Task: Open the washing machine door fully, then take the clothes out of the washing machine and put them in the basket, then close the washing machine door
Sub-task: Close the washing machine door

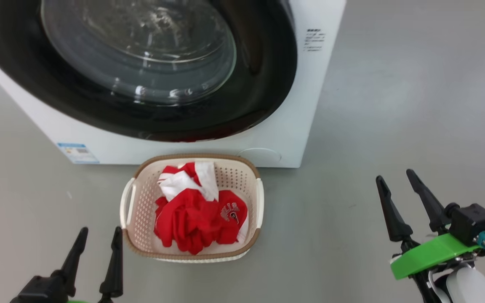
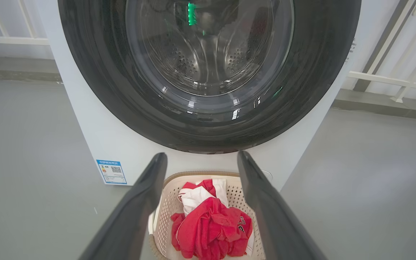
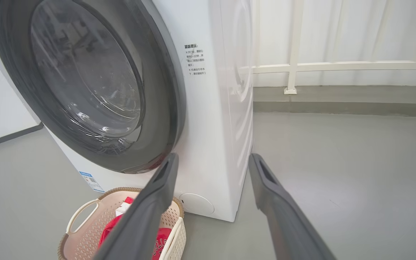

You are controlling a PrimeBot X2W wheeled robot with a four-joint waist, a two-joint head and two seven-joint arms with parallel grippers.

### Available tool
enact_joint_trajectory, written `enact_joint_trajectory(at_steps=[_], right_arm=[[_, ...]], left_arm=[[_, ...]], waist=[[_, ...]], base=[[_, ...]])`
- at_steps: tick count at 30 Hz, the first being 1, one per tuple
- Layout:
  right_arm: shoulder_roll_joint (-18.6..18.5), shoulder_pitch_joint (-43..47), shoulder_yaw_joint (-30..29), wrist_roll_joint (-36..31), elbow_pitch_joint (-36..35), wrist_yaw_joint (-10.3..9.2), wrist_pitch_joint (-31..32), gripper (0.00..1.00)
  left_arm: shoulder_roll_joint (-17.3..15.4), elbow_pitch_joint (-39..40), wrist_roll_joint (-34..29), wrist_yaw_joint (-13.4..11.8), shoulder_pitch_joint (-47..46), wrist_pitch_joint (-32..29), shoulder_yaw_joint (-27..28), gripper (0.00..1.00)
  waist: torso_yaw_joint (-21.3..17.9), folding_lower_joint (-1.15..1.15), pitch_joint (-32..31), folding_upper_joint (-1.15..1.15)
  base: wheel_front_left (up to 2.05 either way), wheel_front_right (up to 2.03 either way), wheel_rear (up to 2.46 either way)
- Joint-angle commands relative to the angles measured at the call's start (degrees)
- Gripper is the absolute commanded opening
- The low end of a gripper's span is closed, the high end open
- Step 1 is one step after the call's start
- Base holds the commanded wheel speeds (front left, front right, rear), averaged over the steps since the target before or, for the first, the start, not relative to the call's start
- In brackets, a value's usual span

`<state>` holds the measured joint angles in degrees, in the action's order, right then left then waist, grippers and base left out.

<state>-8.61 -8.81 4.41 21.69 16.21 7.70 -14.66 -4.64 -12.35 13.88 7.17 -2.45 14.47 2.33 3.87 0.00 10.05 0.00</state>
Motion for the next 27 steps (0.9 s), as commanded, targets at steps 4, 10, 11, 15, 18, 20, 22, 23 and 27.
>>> enact_joint_trajectory(at_steps=[4, 10, 11, 15, 18, 20, 22, 23, 27], right_arm=[[0.02, 2.14, 0.44, 0.50, -1.80, -0.21, -0.34, 1.00], [0.19, 5.03, -0.58, 0.64, -2.33, -0.21, -0.34, 1.00], [0.20, 5.56, -0.81, 0.68, -2.41, -0.21, -0.34, 1.00], [0.28, 7.80, -1.55, 0.73, -2.64, -0.21, -0.34, 1.00], [0.36, 9.55, -2.34, 0.69, -2.68, -0.21, -0.34, 1.00], [0.32, 10.60, -2.90, 0.74, -2.76, -0.21, -0.34, 1.00], [0.34, 11.55, -3.33, 0.76, -2.97, -0.21, -0.34, 1.00], [0.33, 12.01, -3.55, 0.75, -3.06, -0.21, -0.34, 1.00], [0.36, 13.58, -4.16, 0.78, -3.29, -0.21, -0.34, 1.00]], left_arm=[[-1.54, 0.45, -0.83, 0.32, 1.31, 0.52, 3.31, 1.00], [-1.88, 0.12, -0.93, 0.32, 3.26, 0.52, 4.84, 1.00], [-1.95, 0.03, -0.96, 0.32, 3.57, 0.52, 4.99, 1.00], [-2.00, -0.27, -0.40, 0.32, 4.96, 0.52, 5.74, 1.00], [-2.29, -0.37, 0.03, 0.32, 6.48, 0.52, 6.13, 1.00], [-2.35, -0.69, 0.12, 0.32, 7.43, 0.52, 6.42, 1.00], [-2.48, -0.67, 0.01, 0.32, 8.03, 0.52, 6.53, 1.00], [-2.55, -0.65, -0.01, 0.32, 8.27, 0.52, 6.57, 1.00], [-2.87, -0.50, -0.10, 0.32, 9.02, 0.52, 7.07, 1.00]], waist=[[-3.73, 0.00, -3.32, 0.00], [-5.55, 0.00, -4.96, 0.00], [-5.73, 0.00, -5.30, 0.00], [-6.54, 0.00, -6.75, 0.00], [-7.24, 0.00, -8.14, 0.00], [-7.61, 0.00, -8.87, 0.00], [-7.89, 0.00, -9.38, 0.00], [-7.97, 0.00, -9.54, 0.00], [-8.38, 0.00, -10.48, 0.00]], base=[[0.00, 0.00, 0.00], [0.00, 0.00, 0.00], [0.00, 0.00, 0.00], [0.00, 0.00, 0.00], [0.00, 0.00, 0.00], [0.00, 0.00, 0.00], [0.00, 0.00, 0.00], [0.00, 0.00, 0.00], [0.00, 0.00, 0.00]])
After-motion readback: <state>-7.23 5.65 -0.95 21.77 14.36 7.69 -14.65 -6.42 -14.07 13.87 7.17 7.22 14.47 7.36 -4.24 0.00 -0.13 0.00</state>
